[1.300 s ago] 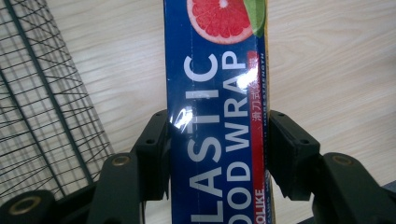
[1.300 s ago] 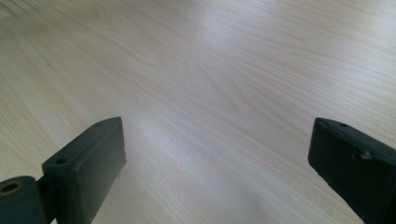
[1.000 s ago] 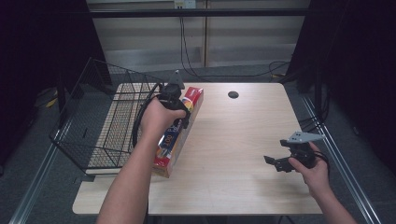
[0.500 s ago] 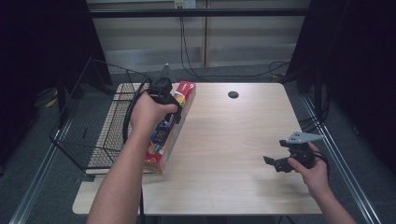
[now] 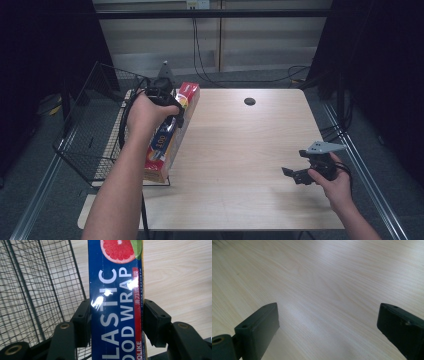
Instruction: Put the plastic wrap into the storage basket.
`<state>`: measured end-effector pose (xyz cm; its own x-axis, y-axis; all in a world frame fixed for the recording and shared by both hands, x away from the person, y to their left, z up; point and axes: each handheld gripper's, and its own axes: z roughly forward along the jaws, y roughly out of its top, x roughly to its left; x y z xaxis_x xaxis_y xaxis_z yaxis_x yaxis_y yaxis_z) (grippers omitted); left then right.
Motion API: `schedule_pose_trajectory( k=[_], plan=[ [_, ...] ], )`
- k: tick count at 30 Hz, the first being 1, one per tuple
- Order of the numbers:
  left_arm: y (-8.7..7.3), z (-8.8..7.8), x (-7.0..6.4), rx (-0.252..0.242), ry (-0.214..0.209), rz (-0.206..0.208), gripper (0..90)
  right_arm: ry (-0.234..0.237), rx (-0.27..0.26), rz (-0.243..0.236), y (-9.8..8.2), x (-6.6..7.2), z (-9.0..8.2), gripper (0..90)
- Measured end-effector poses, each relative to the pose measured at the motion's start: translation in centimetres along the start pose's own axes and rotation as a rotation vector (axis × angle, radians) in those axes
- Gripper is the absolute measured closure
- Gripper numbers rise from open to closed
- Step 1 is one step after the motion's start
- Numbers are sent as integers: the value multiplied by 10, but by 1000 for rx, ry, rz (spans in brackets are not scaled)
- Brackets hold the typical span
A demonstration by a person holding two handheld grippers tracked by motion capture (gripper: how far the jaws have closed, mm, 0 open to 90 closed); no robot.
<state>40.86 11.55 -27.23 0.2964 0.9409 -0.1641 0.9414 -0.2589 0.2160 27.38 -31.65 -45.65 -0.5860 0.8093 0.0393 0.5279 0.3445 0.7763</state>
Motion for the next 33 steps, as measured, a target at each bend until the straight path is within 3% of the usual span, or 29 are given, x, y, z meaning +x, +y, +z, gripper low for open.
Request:
schedule_pose_trajectory(
  k=[33],
  plan=[
    [-10,-36,49,-38,44,-130,469,-5,-2,1,0,0,0,38]
  ],
)
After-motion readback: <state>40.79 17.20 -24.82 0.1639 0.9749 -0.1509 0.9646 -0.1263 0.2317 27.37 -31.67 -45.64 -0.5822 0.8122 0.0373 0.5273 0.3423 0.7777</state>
